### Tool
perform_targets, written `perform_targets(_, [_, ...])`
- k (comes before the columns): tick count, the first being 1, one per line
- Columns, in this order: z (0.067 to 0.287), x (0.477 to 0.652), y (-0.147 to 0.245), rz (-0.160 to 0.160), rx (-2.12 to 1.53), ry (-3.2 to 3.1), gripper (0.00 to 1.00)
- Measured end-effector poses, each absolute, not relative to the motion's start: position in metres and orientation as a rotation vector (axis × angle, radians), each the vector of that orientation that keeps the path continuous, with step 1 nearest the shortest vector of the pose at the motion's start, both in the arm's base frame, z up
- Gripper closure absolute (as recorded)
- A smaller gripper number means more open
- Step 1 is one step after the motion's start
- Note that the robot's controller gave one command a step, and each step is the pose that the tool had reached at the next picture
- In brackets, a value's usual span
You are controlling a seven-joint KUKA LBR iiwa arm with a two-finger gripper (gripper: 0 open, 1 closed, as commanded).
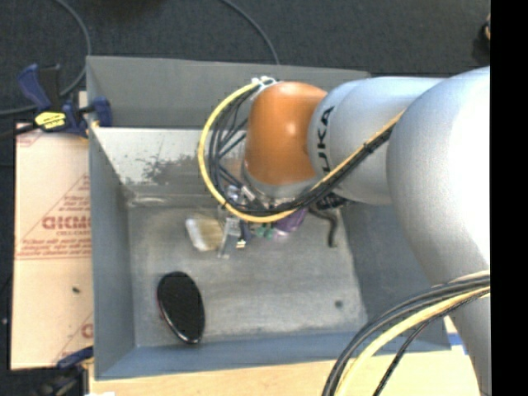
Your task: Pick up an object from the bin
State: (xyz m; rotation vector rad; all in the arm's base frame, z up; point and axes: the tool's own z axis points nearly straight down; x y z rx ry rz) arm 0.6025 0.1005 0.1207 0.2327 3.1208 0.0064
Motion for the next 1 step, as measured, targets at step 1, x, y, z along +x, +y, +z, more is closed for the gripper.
perform_targets(1, [0.1317,0.6004,0.0999,0.003,0.234,3.13,1.0])
